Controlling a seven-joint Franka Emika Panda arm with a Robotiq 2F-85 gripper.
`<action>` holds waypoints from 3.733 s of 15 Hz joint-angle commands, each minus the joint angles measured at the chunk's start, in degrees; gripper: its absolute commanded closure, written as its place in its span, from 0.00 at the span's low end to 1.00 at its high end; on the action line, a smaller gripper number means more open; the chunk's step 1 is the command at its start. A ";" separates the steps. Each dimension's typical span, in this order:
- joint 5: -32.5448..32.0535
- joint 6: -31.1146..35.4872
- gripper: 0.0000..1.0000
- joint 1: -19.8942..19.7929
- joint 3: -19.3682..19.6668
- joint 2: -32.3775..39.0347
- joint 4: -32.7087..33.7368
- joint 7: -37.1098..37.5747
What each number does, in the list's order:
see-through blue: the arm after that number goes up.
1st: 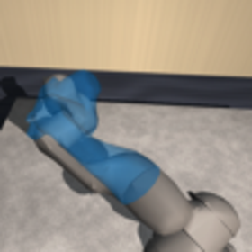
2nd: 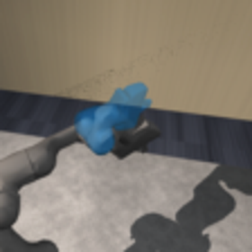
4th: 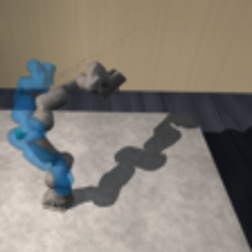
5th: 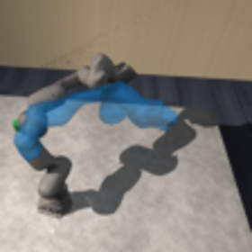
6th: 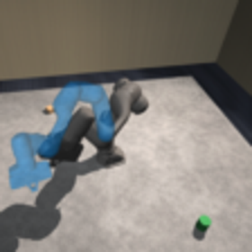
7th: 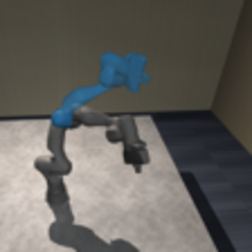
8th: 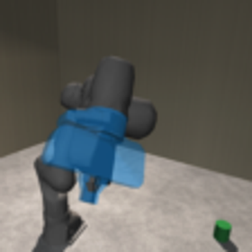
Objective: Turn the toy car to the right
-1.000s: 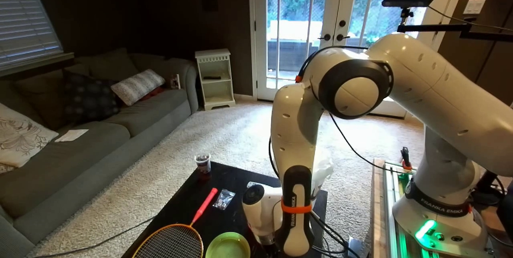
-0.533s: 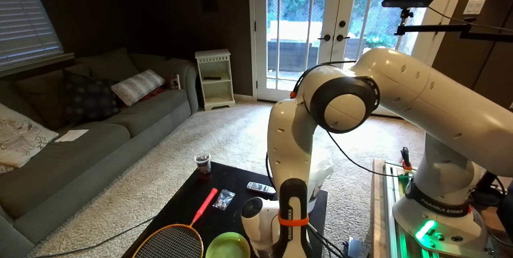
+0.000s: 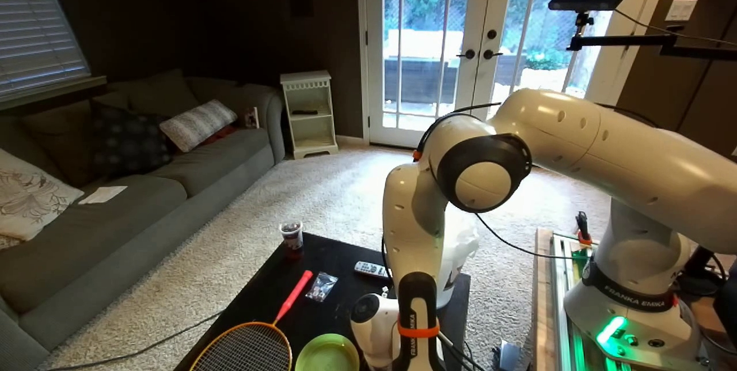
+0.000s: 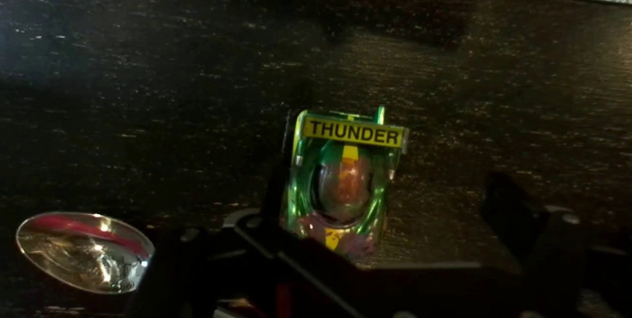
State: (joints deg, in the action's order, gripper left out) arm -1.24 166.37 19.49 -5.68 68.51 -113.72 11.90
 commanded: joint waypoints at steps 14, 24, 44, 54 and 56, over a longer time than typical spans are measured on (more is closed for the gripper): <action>3.25 -1.46 0.49 0.19 1.47 4.88 5.38 0.51; 7.48 1.34 0.68 -6.30 -3.52 2.92 3.58 1.09; 27.34 4.80 0.43 -3.11 -5.95 0.13 -0.22 23.33; 30.52 9.42 0.68 -4.36 -6.40 1.43 -0.15 27.74; 32.07 12.52 0.68 -5.81 -7.84 1.95 -0.59 29.34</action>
State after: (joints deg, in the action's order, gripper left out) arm 27.84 174.59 15.37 -11.34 69.33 -114.15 39.11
